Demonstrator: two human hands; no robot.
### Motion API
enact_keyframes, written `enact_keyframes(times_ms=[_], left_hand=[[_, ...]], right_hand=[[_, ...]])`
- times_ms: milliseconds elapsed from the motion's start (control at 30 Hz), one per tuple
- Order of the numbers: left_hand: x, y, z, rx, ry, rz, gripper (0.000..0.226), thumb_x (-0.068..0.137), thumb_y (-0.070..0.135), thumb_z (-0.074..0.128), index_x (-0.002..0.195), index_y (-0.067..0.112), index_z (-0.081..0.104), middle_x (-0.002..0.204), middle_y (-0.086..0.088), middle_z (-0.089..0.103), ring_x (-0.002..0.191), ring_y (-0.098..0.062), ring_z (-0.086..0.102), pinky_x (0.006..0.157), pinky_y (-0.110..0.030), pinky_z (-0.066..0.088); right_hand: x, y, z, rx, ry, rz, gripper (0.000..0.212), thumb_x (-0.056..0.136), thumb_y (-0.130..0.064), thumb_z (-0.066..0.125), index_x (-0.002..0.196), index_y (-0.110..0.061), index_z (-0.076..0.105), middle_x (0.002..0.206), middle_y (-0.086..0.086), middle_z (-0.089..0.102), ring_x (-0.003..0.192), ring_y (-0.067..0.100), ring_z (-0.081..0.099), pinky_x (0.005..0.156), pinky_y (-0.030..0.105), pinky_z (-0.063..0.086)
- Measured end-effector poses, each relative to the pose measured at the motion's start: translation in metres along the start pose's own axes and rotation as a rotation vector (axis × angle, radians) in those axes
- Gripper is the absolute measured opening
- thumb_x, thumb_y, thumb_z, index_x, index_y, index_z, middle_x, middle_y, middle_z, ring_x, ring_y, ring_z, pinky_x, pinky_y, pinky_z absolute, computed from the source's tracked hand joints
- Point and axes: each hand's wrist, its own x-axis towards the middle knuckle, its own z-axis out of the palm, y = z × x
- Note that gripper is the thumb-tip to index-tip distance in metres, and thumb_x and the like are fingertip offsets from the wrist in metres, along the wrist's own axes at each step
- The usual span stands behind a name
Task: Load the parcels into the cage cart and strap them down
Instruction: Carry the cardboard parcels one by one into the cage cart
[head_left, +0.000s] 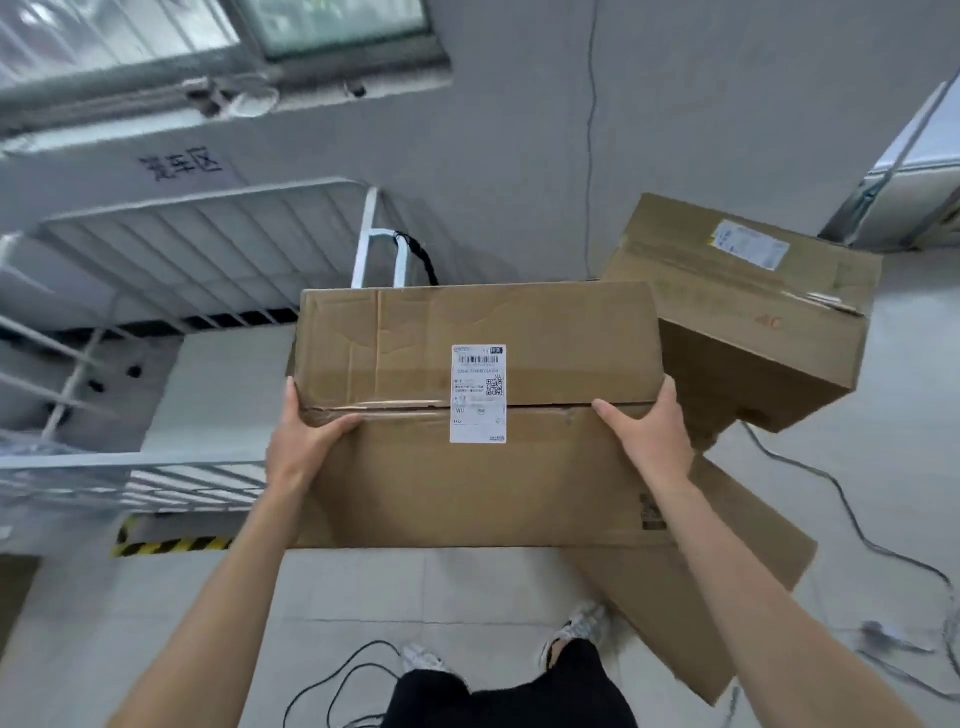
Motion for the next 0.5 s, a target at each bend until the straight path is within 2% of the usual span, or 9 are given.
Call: enact_keyframes(times_ms=[167,333,500], left_hand=[[-0.001,-0.092,-0.117,-0.021,0.149,-0.118,0.128,0.052,0.076,0.075,0.158,0.035,0.016,0.154,-0.003,0.047,0.138,-0.029,0.046,0.111,-0.048,0.041],[0.004,-0.179,-0.196,-0.088,0.140,-0.164,0.122,0.054,0.067,0.081,0.156,0.029,0.025,0.150,-0.004,0.050,0.135,-0.027,0.049,0.112,-0.050,0.040],[0.024,-0.237,-0.245,-0.071,0.133,-0.194,0.118,0.065,0.051,0.088,0.158,0.027,0.020,0.150,-0.003,0.050,0.135,-0.027,0.050,0.111,-0.043,0.040]], right_hand=[[-0.052,-0.080,0.105,-0.080,-0.126,-0.091,0.116,0.068,-0.081,0.067,0.156,-0.027,0.015,0.153,0.004,0.042,0.134,0.031,0.048,0.096,0.048,0.046],[-0.106,-0.127,0.196,-0.104,-0.211,-0.121,0.103,0.066,-0.075,0.073,0.145,-0.024,0.029,0.142,0.007,0.053,0.127,0.033,0.054,0.097,0.049,0.047],[-0.148,-0.155,0.259,-0.166,-0.222,-0.112,0.103,0.067,-0.075,0.072,0.146,-0.023,0.029,0.144,0.007,0.053,0.128,0.033,0.054,0.096,0.047,0.046]])
